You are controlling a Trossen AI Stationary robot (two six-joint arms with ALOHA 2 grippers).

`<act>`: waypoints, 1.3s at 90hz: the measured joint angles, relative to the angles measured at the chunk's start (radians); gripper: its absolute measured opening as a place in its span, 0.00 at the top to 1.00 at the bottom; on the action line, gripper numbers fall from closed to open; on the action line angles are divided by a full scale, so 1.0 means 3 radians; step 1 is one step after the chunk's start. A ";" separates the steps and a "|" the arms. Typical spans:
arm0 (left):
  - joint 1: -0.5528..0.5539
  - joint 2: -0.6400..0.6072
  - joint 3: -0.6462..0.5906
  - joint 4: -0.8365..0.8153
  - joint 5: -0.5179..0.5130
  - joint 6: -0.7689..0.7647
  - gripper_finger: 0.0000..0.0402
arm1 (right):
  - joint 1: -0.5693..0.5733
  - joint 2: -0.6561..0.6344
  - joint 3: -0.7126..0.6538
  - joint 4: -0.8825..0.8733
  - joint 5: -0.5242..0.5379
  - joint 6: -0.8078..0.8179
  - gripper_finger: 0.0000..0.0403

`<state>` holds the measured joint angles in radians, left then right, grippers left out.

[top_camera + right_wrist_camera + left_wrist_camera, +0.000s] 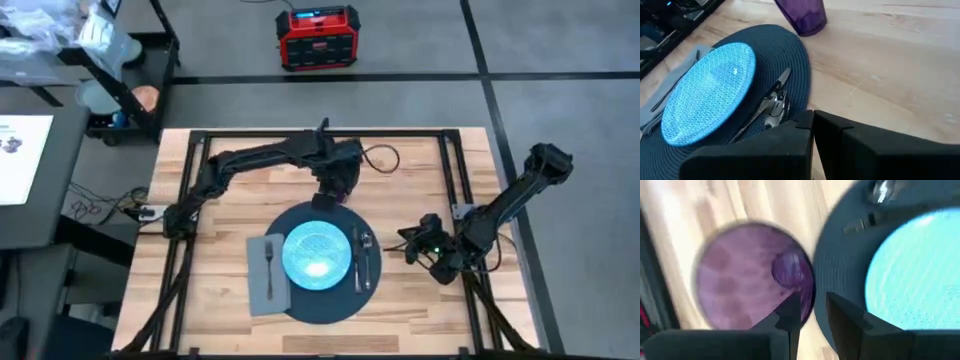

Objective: Set table place
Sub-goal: Move the purple cup to the top right of the table

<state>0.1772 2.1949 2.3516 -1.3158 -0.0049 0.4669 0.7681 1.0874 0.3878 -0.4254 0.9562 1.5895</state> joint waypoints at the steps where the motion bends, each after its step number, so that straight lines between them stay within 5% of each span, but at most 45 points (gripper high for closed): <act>1: 0.0000 -0.0019 0.0000 0.0023 0.0000 0.0002 0.81 | 0.0000 0.0000 0.0000 0.0003 0.0000 0.0000 1.00; 20: 0.0000 -0.0410 0.0000 0.0024 0.0041 -0.0115 0.81 | 0.0000 0.0000 0.0000 0.0015 -0.0001 0.0000 1.00; 36: 0.0037 -0.0802 -0.0085 0.0015 0.0835 -0.0443 0.81 | -0.0001 0.0000 0.0000 0.0053 0.0000 -0.0003 1.00; 47: 0.0021 -0.1172 -0.0526 0.0418 0.0974 -0.0621 0.82 | -0.0001 0.0000 0.0000 0.0085 -0.0001 -0.0002 1.00; 70: -0.0003 -0.2231 -0.2738 0.1914 0.0973 -0.1047 0.85 | 0.0000 0.0191 0.0000 0.0307 -0.0008 -0.0003 1.00; 92: -0.0004 -0.3466 -0.5293 0.4307 0.0946 -0.1922 0.86 | -0.0037 0.0309 0.0014 0.0482 -0.0022 -0.0123 1.00; 105: -0.0027 -0.4051 -0.6406 0.5397 0.0689 -0.2374 0.86 | -0.0294 0.0147 0.0244 0.0564 0.0024 -0.1166 1.00; 117: -0.0031 -0.4413 -0.6985 0.6002 0.0582 -0.2655 0.86 | -0.0761 -0.0035 0.0613 0.0685 -0.0204 -0.2467 1.00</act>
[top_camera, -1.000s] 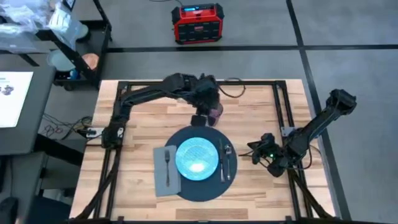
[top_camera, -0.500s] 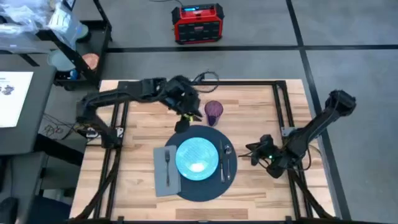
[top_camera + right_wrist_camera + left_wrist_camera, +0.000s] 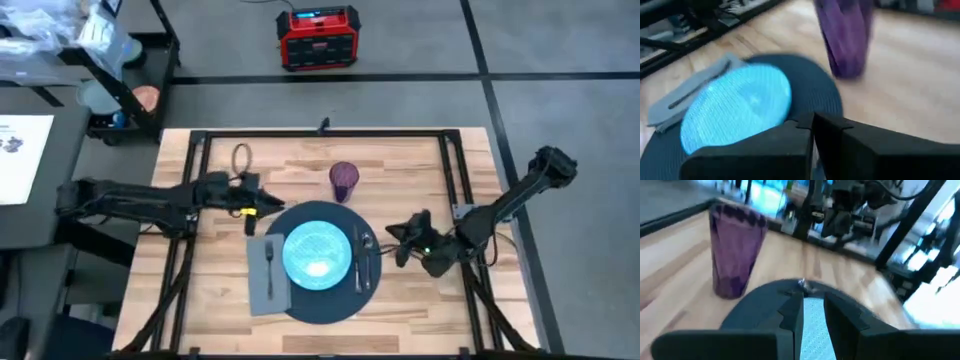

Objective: Set table place
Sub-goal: Move the purple cup to the top right of the table

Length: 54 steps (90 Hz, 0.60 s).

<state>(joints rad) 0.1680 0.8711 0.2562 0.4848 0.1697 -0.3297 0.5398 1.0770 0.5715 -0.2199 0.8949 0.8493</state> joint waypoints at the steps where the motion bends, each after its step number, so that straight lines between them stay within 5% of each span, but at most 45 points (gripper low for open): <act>1: 0.0000 -0.0021 -0.0030 0.0024 0.0000 -0.0009 0.86 | -0.0057 -0.0015 0.0028 -0.0002 -0.0070 -0.0084 1.00; 30: -0.0001 -0.0104 -0.0273 0.0024 -0.0022 0.0029 0.86 | -0.1851 0.0088 0.0889 -0.0035 -0.2567 -0.1593 0.92; 54: -0.0001 -0.0062 -0.0273 -0.0055 -0.0021 0.0047 0.86 | -0.2364 0.0935 0.1695 -0.0572 -0.3149 -0.2321 0.76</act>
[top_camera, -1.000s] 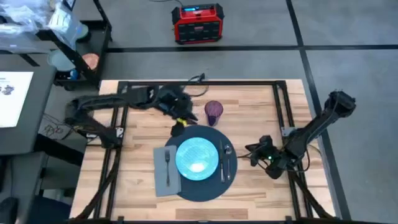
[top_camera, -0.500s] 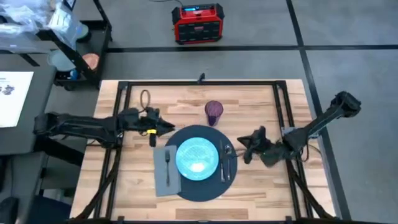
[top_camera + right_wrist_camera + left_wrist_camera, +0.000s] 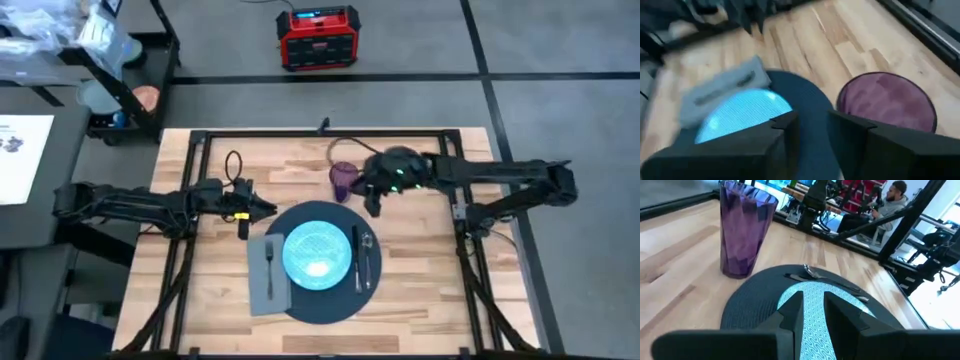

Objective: Set table place
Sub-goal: Move the purple cup to the top right of the table

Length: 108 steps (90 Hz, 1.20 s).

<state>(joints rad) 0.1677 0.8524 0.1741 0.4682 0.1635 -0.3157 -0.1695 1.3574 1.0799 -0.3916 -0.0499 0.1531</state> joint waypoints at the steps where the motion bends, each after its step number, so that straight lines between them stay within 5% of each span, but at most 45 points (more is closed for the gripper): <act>1: 0.0001 0.0000 0.0000 -0.0011 0.0000 0.0000 0.86 | -0.0005 0.0043 0.0041 -0.0035 -0.0003 -0.0035 0.76; 31: 0.0001 0.0000 0.0000 -0.0001 -0.0105 0.0039 0.86 | -0.0105 0.0950 0.1067 -0.1006 -0.0024 -0.0508 0.75; 51: 0.0000 0.0000 0.0000 -0.0094 -0.0106 -0.0009 0.86 | -0.0136 0.1329 0.1308 -0.1501 -0.0019 -0.0540 0.75; 71: -0.0007 0.0000 0.0000 -0.0191 -0.0106 -0.0042 0.86 | -0.0171 0.1283 0.1332 -0.1586 0.0011 -0.0589 0.97; 108: -0.0092 0.0000 0.0000 -0.0202 -0.0106 -0.0048 0.86 | -0.0141 0.0892 0.1286 -0.2407 0.0418 0.0087 1.00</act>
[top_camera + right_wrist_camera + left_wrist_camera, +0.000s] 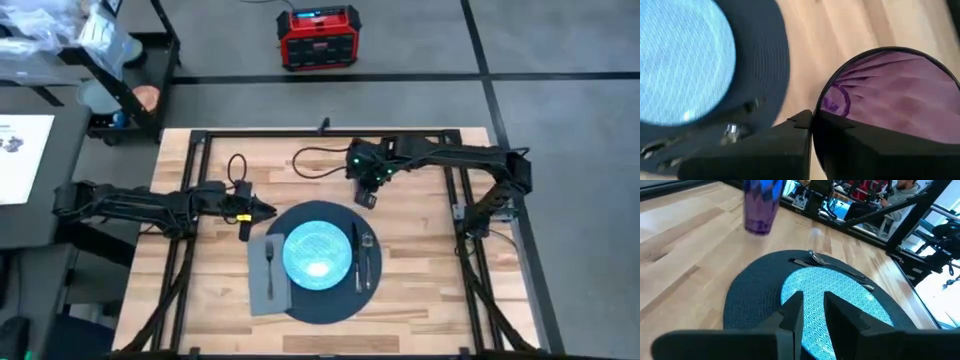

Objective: Set table place
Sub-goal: Move the purple cup to the top right of the table

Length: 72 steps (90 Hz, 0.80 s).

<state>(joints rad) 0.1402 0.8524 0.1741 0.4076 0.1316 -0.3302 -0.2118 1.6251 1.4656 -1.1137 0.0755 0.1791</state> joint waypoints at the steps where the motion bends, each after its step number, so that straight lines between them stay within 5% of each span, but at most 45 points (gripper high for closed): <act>1: -0.0004 0.0000 0.0000 0.0001 0.0000 0.0000 0.86 | 0.0009 -0.0011 -0.0019 -0.0001 0.0015 0.0027 1.00; 45: -0.0136 0.0000 0.0000 -0.0099 -0.0064 -0.0048 0.86 | 0.0552 -0.1344 -0.1518 0.0610 0.0252 0.1430 1.00; 72: -0.0136 0.0000 0.0000 -0.0097 -0.0153 -0.0114 0.86 | 0.0681 -0.1516 -0.1633 0.0702 0.0441 0.1400 1.00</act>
<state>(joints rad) 0.0992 0.8524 0.1741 0.3786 0.0858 -0.3642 -0.0074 1.1703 0.9756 -0.9031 0.2077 0.5991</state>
